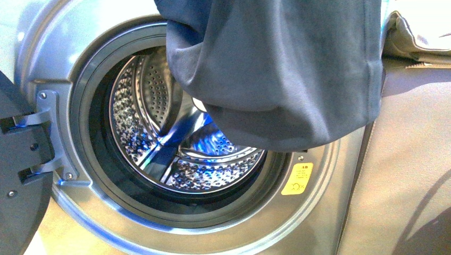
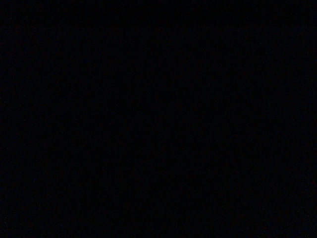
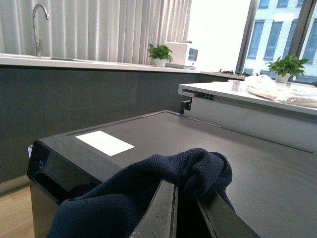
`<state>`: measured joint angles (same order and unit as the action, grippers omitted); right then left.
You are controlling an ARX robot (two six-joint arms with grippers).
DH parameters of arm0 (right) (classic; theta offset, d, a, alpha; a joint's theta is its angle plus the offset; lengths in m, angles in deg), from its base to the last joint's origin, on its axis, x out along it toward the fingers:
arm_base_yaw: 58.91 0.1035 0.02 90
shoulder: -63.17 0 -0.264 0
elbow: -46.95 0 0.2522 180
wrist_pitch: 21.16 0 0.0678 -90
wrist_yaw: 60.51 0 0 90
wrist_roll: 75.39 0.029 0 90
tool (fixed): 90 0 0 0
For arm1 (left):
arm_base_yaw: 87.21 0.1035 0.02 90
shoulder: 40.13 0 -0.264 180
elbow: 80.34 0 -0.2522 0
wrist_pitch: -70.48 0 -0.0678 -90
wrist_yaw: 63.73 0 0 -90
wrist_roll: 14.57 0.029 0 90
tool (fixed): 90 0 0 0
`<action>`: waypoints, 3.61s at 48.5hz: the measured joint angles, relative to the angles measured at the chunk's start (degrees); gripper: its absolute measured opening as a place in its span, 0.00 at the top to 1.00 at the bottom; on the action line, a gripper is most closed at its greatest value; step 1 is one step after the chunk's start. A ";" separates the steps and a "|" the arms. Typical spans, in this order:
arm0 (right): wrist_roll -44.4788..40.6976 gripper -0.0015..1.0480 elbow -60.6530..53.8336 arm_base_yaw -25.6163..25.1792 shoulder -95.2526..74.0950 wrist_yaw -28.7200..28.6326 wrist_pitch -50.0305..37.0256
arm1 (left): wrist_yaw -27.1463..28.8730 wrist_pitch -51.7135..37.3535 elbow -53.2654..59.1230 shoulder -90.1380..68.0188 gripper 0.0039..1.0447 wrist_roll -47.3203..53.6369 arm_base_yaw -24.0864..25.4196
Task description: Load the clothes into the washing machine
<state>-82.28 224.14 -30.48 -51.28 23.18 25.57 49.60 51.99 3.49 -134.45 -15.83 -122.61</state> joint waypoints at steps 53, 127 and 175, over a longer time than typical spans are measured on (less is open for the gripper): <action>0.02 0.07 0.13 0.00 0.02 -0.04 -0.02 | -4.07 -3.15 7.80 3.02 0.94 -4.61 7.06; 6.25 0.98 -141.76 -20.33 75.62 14.10 -50.60 | -16.61 -31.95 52.92 0.79 0.94 -7.63 19.69; 6.25 0.98 -160.15 -28.30 95.82 6.43 -48.28 | -5.73 -16.06 -2.56 -39.76 0.94 -1.27 22.40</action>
<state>-76.03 64.00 -58.79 44.54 29.61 -22.71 43.88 35.93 0.93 -174.21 -17.09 -100.20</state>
